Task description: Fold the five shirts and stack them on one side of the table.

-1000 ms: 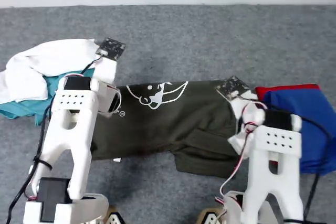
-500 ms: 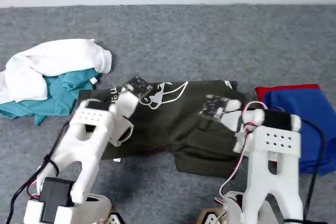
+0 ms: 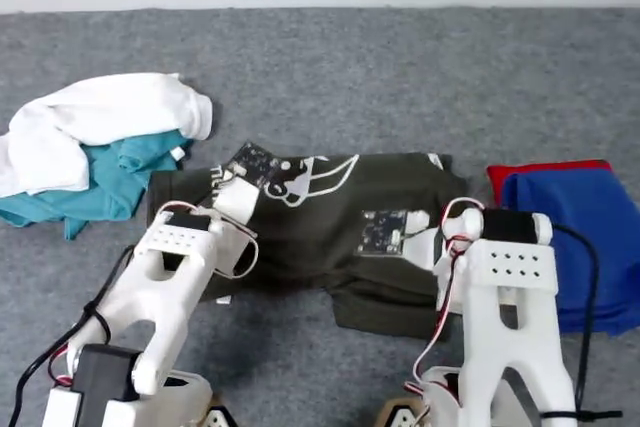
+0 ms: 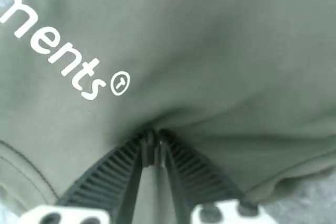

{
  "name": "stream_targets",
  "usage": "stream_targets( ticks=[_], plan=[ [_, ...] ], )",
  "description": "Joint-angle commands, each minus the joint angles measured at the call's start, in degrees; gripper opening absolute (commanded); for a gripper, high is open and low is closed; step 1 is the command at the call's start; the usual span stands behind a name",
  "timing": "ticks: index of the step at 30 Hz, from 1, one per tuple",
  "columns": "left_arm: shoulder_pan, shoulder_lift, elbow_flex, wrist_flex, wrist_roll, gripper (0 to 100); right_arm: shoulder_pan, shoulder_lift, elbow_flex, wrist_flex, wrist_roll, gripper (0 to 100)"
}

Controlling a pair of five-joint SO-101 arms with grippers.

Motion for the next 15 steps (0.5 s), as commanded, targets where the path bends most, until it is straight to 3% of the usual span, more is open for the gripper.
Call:
stream_targets(
  ticks=[1, 7, 15],
  plan=[
    [1.23, -1.23, 0.04, 1.76, 0.88, 3, -0.22, 0.22, -0.35, -1.36, 1.32, 13.2],
    [3.78, -1.85, -0.48, 12.04, 0.7, 2, -0.4, 0.4, -0.09, -2.59, 2.73, 13.2],
    [3.87, -9.41, -8.92, 34.64, 0.53, 1, -0.13, 0.4, 4.48, -4.7, 5.8, 13.2]
  ],
)
